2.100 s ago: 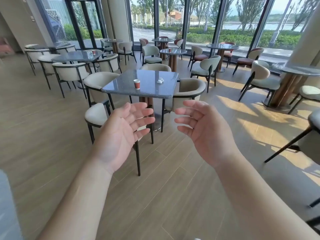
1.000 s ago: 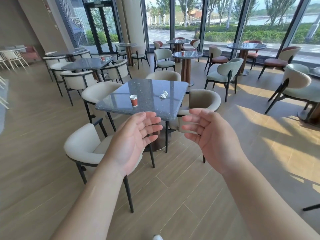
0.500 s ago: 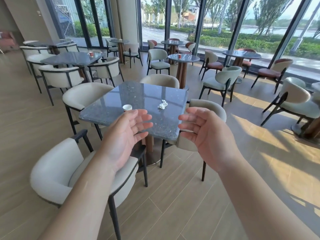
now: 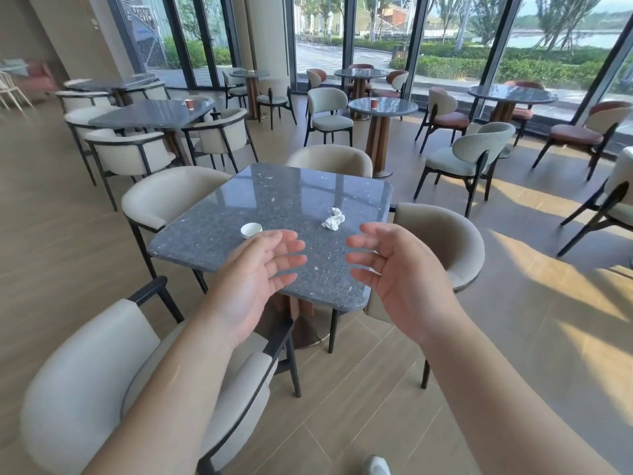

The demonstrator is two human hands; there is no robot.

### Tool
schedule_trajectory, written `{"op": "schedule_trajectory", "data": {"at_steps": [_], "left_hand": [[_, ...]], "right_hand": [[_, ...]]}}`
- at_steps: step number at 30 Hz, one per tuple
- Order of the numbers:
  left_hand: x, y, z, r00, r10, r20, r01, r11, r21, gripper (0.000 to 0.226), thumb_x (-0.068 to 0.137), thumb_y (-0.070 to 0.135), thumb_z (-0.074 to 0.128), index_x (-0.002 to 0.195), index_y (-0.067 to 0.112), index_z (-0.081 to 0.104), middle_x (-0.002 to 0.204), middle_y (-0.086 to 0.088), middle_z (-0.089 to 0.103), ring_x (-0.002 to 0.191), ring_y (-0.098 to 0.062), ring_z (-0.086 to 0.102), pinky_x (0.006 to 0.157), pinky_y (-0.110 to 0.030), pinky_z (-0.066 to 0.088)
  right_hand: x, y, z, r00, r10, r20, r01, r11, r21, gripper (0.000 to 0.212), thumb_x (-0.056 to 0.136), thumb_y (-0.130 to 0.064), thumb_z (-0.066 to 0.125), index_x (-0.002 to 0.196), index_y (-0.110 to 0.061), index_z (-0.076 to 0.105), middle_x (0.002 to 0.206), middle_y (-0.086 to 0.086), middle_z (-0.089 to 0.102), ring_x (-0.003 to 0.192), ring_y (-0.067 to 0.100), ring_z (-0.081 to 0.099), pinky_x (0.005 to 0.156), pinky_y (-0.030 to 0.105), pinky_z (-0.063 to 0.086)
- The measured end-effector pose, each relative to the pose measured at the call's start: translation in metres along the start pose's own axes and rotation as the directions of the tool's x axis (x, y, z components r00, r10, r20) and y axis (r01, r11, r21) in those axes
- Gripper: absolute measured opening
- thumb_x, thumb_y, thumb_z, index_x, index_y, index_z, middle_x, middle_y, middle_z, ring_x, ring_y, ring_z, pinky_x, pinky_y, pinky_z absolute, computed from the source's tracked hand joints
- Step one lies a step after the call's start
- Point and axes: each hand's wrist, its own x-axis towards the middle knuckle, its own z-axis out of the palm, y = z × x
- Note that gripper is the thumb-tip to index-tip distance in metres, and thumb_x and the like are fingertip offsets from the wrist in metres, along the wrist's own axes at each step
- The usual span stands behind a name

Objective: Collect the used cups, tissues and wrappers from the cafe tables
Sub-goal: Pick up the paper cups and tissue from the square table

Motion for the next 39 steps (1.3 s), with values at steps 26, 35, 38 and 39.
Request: {"op": "schedule_trajectory", "data": {"at_steps": [26, 35, 38, 39], "left_hand": [[0.257, -0.04, 0.003, 0.867, -0.048, -0.496, 0.081, 0.996, 0.045, 0.015, 0.101, 0.021, 0.055, 0.103, 0.018, 0.07, 0.104, -0.003, 0.076, 0.096, -0.016, 0.073, 0.082, -0.031, 0.052], [0.335, -0.055, -0.091, 0.787, -0.158, -0.596, 0.145, 0.987, -0.07, 0.014, 0.099, 0.018, 0.058, 0.107, 0.014, 0.069, 0.094, -0.001, 0.077, 0.089, -0.016, 0.073, 0.082, -0.032, 0.051], [0.363, -0.065, -0.127, 0.765, -0.197, -0.613, 0.177, 0.98, -0.094, 0.015, 0.099, 0.018, 0.059, 0.107, 0.013, 0.07, 0.096, -0.002, 0.078, 0.093, -0.019, 0.073, 0.084, -0.034, 0.052], [0.372, -0.069, -0.138, 0.757, -0.207, -0.619, 0.194, 0.977, -0.09, 0.014, 0.099, 0.019, 0.059, 0.106, 0.014, 0.071, 0.096, -0.002, 0.078, 0.093, -0.018, 0.073, 0.083, -0.034, 0.052]], "right_hand": [[0.3, 0.026, -0.07, 0.946, 0.258, 0.199, -0.258, 0.966, -0.026, 0.023, 0.08, -0.029, 0.059, 0.098, -0.017, 0.068, 0.093, 0.005, 0.074, 0.076, 0.017, 0.069, 0.066, 0.027, 0.053], [0.386, 0.069, -0.009, 0.938, 0.295, 0.181, -0.281, 0.954, -0.1, 0.022, 0.078, -0.03, 0.059, 0.094, -0.018, 0.069, 0.091, 0.005, 0.074, 0.074, 0.018, 0.068, 0.067, 0.029, 0.052], [0.419, 0.089, 0.02, 0.931, 0.317, 0.183, -0.293, 0.945, -0.146, 0.022, 0.078, -0.03, 0.059, 0.094, -0.019, 0.069, 0.091, 0.004, 0.075, 0.074, 0.018, 0.069, 0.067, 0.028, 0.052], [0.429, 0.097, 0.03, 0.928, 0.326, 0.182, -0.3, 0.941, -0.158, 0.022, 0.078, -0.031, 0.06, 0.094, -0.019, 0.069, 0.09, 0.003, 0.075, 0.074, 0.017, 0.069, 0.066, 0.027, 0.052]]}}
